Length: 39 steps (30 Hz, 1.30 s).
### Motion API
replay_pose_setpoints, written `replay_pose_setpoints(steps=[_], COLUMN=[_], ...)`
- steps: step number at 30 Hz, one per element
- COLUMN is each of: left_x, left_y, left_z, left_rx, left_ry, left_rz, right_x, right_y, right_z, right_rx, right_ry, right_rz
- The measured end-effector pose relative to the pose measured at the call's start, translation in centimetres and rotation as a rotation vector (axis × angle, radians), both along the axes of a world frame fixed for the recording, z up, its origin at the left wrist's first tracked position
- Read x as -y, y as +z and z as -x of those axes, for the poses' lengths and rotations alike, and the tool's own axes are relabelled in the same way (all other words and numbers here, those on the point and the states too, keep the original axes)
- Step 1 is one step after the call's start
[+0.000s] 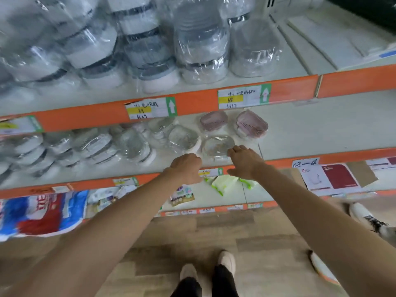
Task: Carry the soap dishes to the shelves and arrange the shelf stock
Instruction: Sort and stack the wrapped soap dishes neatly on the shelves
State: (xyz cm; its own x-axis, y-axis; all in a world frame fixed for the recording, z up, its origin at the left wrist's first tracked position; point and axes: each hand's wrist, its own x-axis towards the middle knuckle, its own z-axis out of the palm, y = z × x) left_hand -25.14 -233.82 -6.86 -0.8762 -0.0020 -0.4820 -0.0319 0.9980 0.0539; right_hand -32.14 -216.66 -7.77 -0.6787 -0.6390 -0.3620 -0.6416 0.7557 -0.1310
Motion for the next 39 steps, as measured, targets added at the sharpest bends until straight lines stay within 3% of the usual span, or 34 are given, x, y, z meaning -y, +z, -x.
replay_pose_setpoints(steps=[7,23,39], left_x=[2.3,8.5,14.4], left_y=[4.2,14.8,20.6], left_z=[-5.0,-16.2,-16.6], left_rx=[0.101,-0.229,-0.475], left_ry=[0.084,0.196,0.274], left_rz=[-0.032,-0.101,-0.089], right_x=[2.6,8.9,13.5], right_y=[4.2,15.8,22.8], right_z=[-6.0,-17.4,-14.4], right_rx=[0.072,-0.157,-0.346], right_ry=[0.107,0.285,0.321], right_rz=[0.012,0.068,0.116])
